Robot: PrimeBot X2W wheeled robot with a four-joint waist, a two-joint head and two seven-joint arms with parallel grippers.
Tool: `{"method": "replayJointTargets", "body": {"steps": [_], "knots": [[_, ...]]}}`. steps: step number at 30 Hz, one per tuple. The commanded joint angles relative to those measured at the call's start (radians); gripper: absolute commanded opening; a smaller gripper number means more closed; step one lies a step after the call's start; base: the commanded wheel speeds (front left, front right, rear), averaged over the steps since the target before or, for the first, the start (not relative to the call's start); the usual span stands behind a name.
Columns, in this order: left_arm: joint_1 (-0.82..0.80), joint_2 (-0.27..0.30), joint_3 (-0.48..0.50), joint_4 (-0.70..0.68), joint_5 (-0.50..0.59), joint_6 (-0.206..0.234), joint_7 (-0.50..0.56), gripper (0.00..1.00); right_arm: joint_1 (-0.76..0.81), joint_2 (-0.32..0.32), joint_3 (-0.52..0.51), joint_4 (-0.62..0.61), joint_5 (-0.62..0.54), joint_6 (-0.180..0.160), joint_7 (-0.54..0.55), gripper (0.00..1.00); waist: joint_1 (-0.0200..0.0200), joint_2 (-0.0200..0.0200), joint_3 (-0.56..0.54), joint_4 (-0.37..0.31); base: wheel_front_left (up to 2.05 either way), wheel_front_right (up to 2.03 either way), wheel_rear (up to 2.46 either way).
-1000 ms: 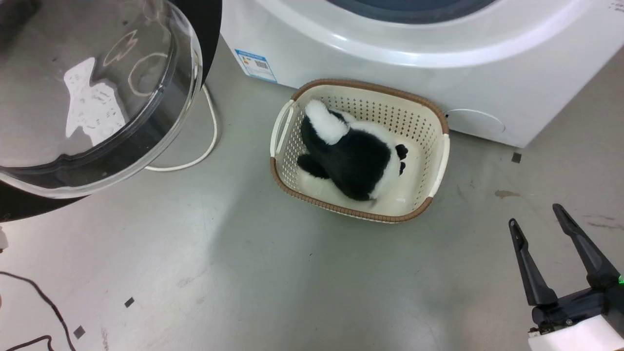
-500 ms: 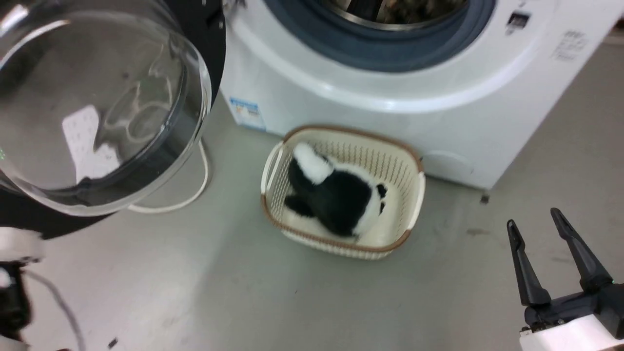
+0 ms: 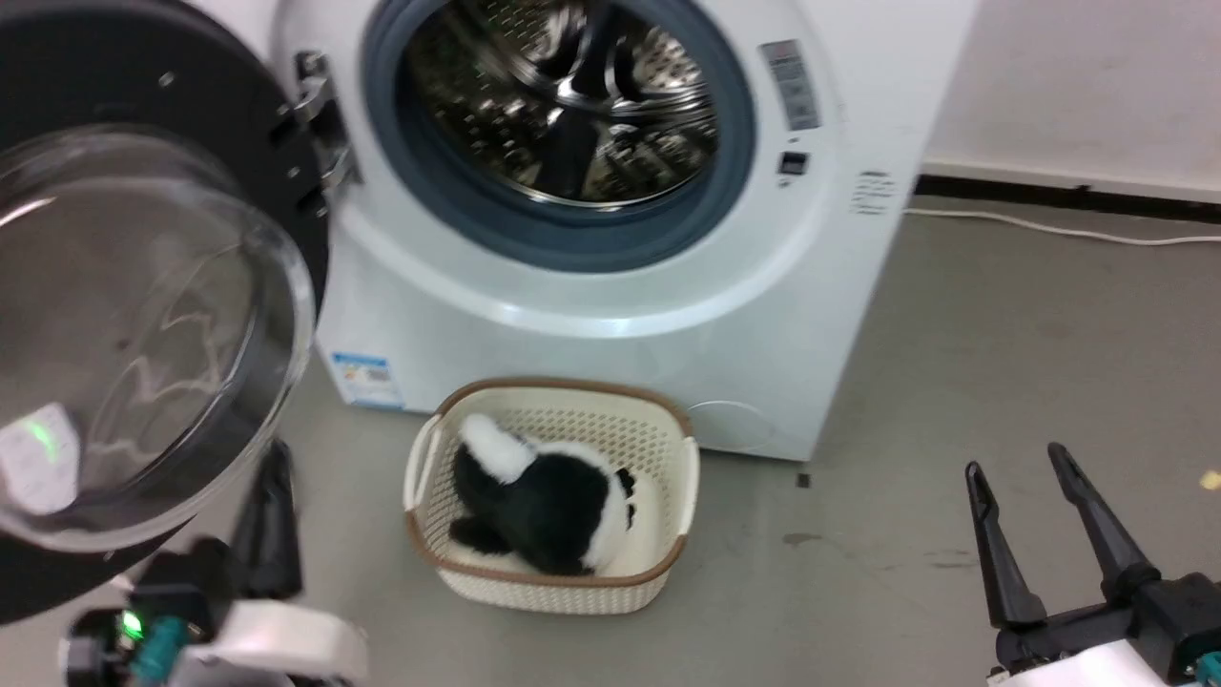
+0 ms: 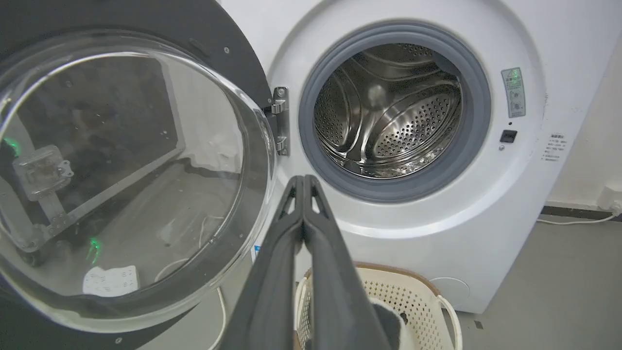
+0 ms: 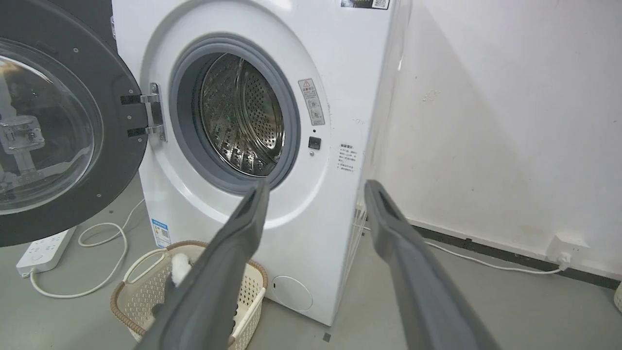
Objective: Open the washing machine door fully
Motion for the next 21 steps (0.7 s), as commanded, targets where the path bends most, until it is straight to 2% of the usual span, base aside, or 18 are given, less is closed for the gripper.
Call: {"method": "replayJointTargets", "body": {"steps": [1,11,16,21], "knots": [[0.036,-0.011,-0.023,0.010,0.020,0.007,-0.012,0.98,0.019,0.010,0.003,0.004,-0.008,0.001,-0.004,1.00,0.0003,0.0000,-0.039,-0.054,0.00,0.00,0.00],[0.135,-0.089,-0.125,0.062,0.086,0.035,-0.051,1.00,0.046,0.032,-0.014,0.041,-0.009,0.001,-0.004,1.00,0.0003,0.0000,-0.048,-0.104,0.00,0.00,0.00],[0.154,-0.116,-0.137,0.076,0.097,0.047,-0.057,1.00,0.065,0.036,-0.025,0.085,-0.006,0.001,-0.004,1.00,0.0003,0.0000,-0.051,-0.114,0.00,0.00,0.00],[0.151,-0.120,-0.132,0.095,0.102,0.039,-0.059,1.00,0.070,0.039,-0.026,0.119,-0.008,0.001,-0.004,1.00,0.0003,0.0000,-0.052,-0.117,0.00,0.00,0.00]]}}
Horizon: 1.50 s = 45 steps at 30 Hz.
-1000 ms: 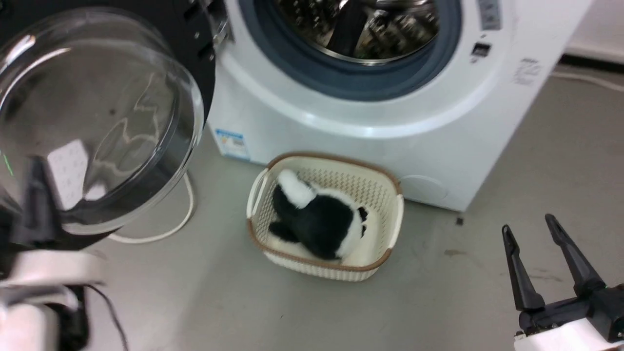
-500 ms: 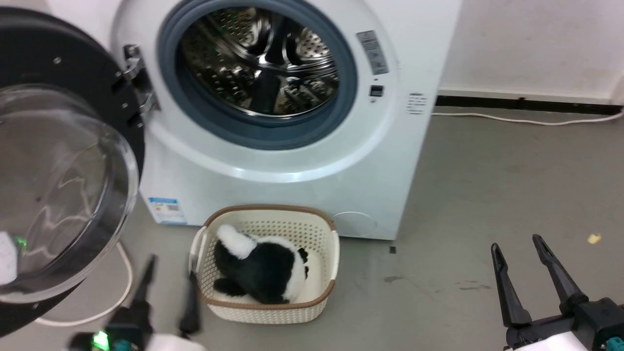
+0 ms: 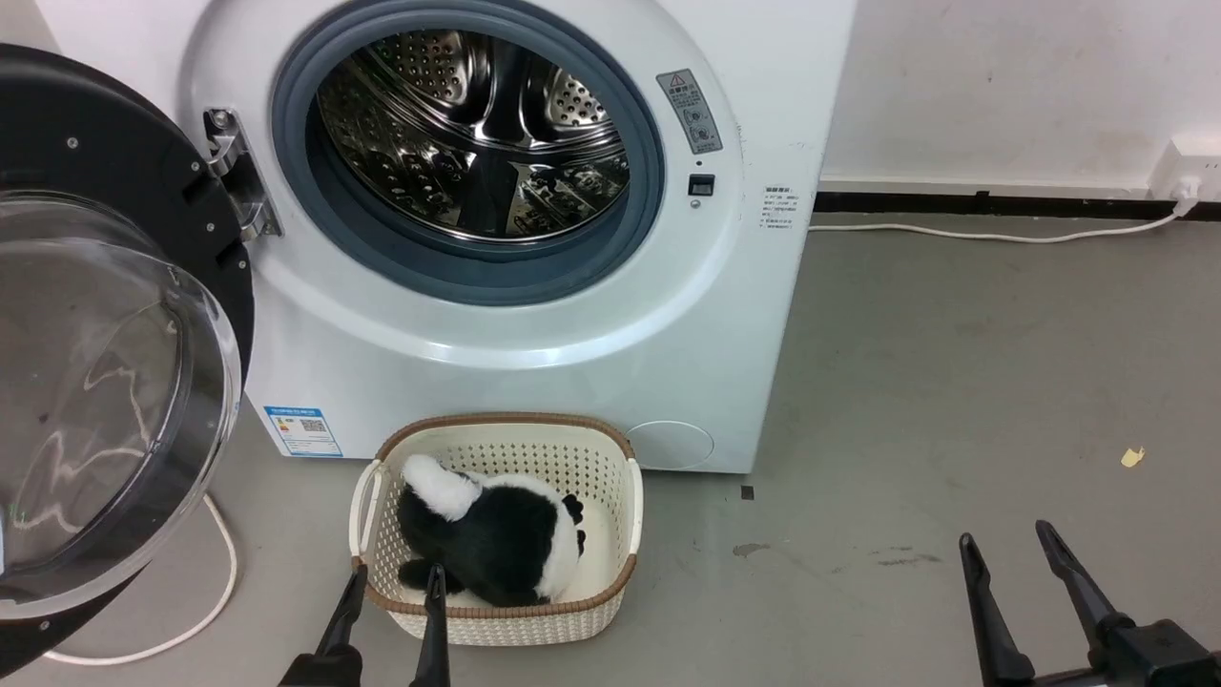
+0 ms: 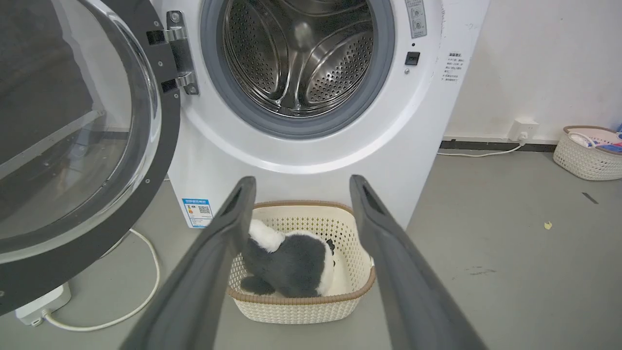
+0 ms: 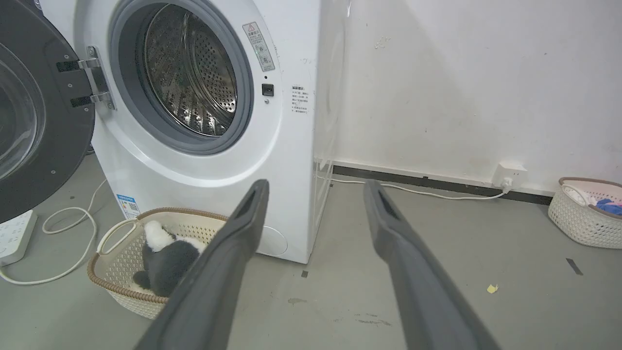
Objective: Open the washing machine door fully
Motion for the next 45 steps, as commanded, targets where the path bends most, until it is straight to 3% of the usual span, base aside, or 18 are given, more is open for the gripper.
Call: {"method": "replayJointTargets", "body": {"steps": [1,17,18,45], "knots": [[0.004,0.002,0.006,0.003,0.011,-0.001,-0.005,1.00,0.008,0.006,0.000,0.005,0.000,0.001,-0.004,1.00,0.0000,0.0000,0.000,-0.001,0.00,0.00,0.00],[0.001,-0.022,0.035,0.030,0.022,-0.026,-0.005,1.00,-0.002,0.009,0.010,0.023,0.003,0.001,-0.004,1.00,0.0000,0.0000,0.003,0.001,0.00,0.00,0.00],[0.000,-0.018,0.033,0.029,0.015,-0.027,0.000,0.00,0.000,0.003,0.008,0.022,0.001,0.000,0.000,0.00,0.0000,0.0000,0.003,0.001,0.00,0.00,0.00],[-0.025,-0.034,0.067,0.005,0.052,-0.055,0.054,0.00,-0.026,0.004,0.024,0.010,-0.001,0.000,0.054,0.00,0.0000,0.0000,0.008,-0.002,0.00,0.00,0.00]]}}
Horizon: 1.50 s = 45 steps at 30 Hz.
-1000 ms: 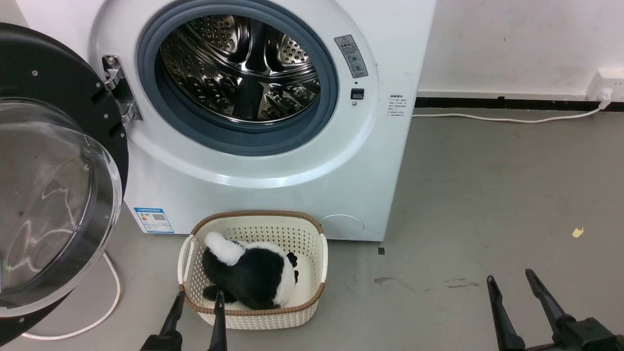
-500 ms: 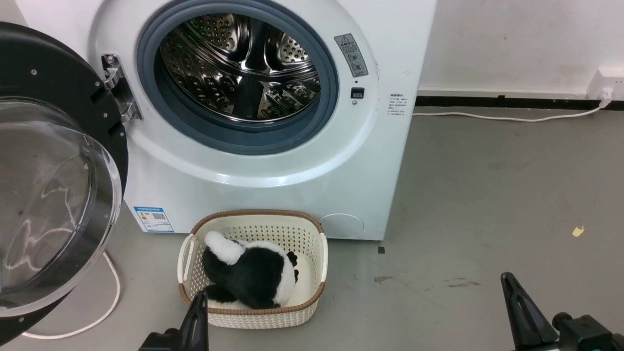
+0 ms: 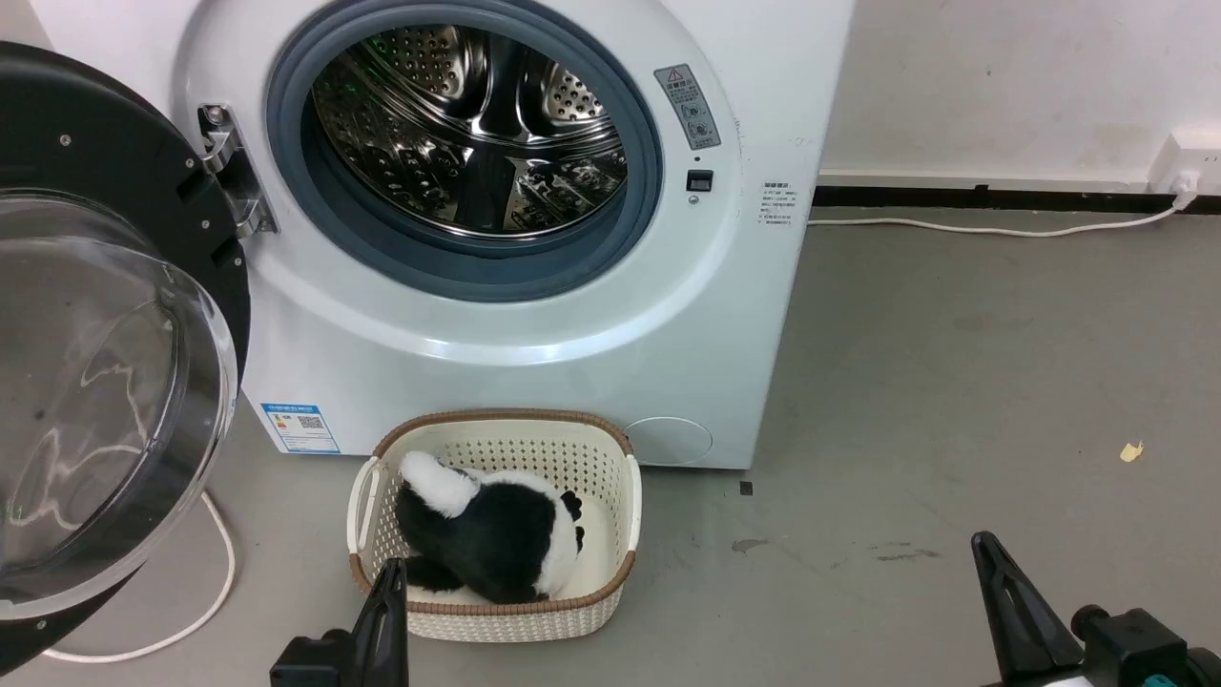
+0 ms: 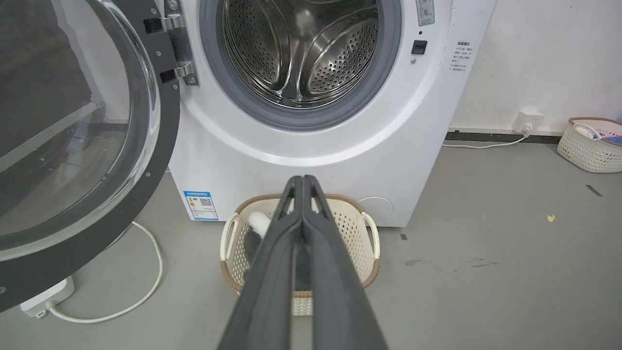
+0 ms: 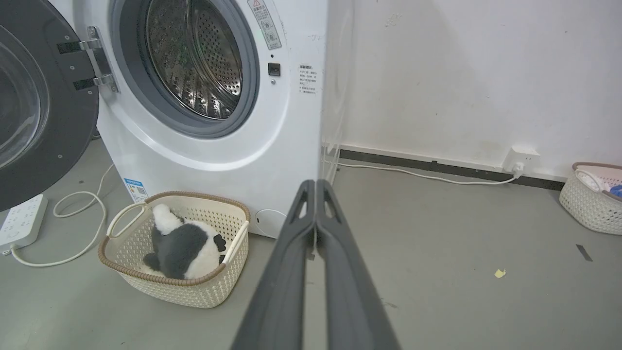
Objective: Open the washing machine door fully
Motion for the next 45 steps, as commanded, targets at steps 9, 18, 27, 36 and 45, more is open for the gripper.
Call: {"method": "replayJointTargets", "body": {"steps": [9,18,27,36,45], "knots": [[-0.023,-0.006,0.018,-0.014,0.022,-0.014,0.025,0.00,-0.025,0.002,0.007,-0.011,-0.002,0.000,0.023,0.00,-0.0001,0.0000,0.002,-0.001,0.00,0.00,0.00],[-0.032,-0.012,0.030,-0.022,0.034,-0.024,0.044,0.00,-0.034,0.002,0.012,-0.015,-0.003,0.000,0.042,0.00,-0.0001,0.0000,0.003,-0.003,0.00,0.00,0.00],[-0.040,-0.018,0.043,-0.030,0.047,-0.034,0.062,0.00,-0.042,0.003,0.017,-0.019,-0.004,0.000,0.060,0.00,-0.0001,0.0000,0.004,-0.004,0.00,0.00,0.00],[-0.048,-0.023,0.054,-0.038,0.059,-0.043,0.078,0.00,-0.050,0.003,0.022,-0.023,-0.004,0.000,0.077,0.00,-0.0001,0.0000,0.006,-0.005,0.00,0.00,0.00],[-0.056,-0.029,0.067,-0.046,0.071,-0.053,0.097,0.00,-0.059,0.004,0.028,-0.027,-0.005,0.000,0.095,0.00,-0.0001,0.0000,0.007,-0.006,0.00,0.00,0.00]]}}
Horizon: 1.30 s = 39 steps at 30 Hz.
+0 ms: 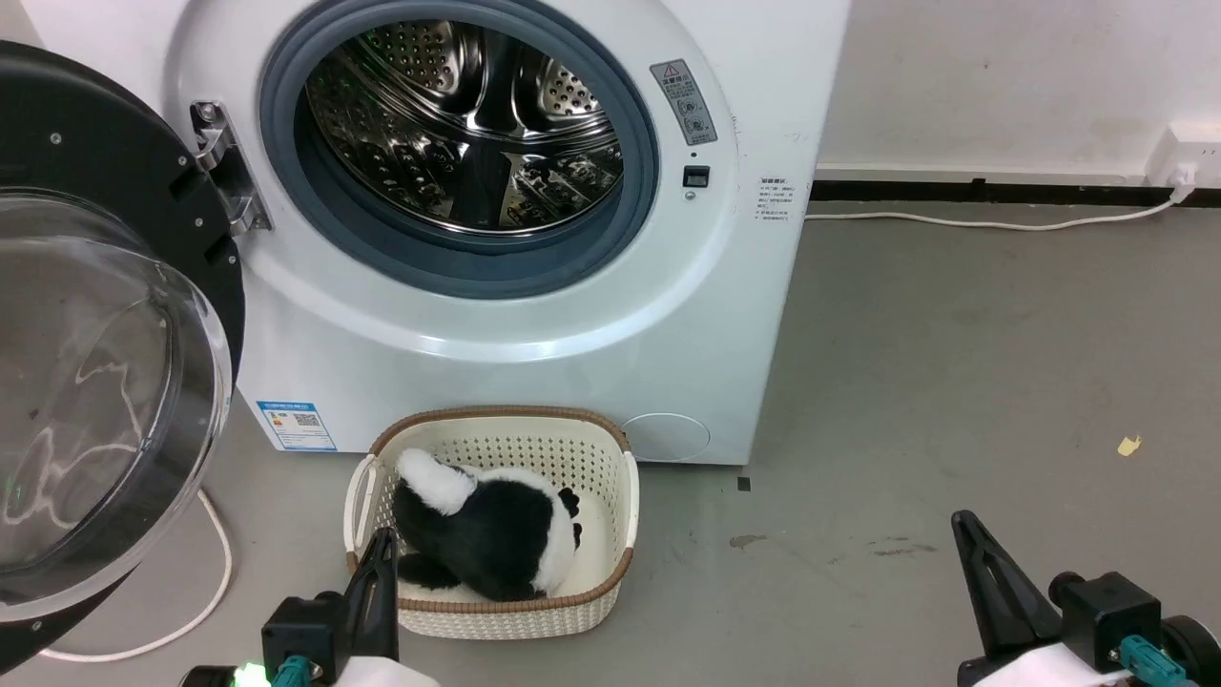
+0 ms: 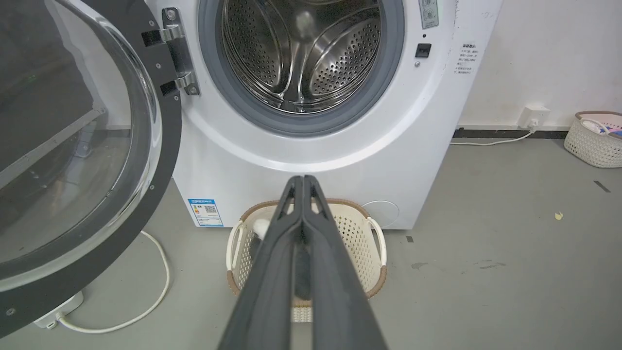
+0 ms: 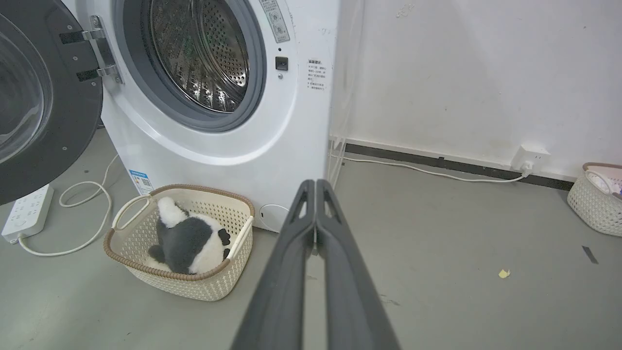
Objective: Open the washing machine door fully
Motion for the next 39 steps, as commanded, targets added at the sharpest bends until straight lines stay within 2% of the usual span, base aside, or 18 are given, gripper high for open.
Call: {"method": "replayJointTargets", "body": {"steps": [1,39], "knots": [[-0.024,-0.002,0.009,-0.008,0.014,-0.010,0.009,0.00,-0.022,0.004,0.004,-0.007,-0.004,0.000,0.009,0.00,-0.0001,0.0000,0.001,0.000,0.00,0.00,0.00],[-0.063,-0.028,0.065,-0.045,0.071,-0.054,0.091,0.00,-0.061,0.006,0.028,-0.024,-0.007,0.001,0.091,0.00,-0.0001,0.0000,0.007,-0.006,0.00,0.00,0.00]]}}
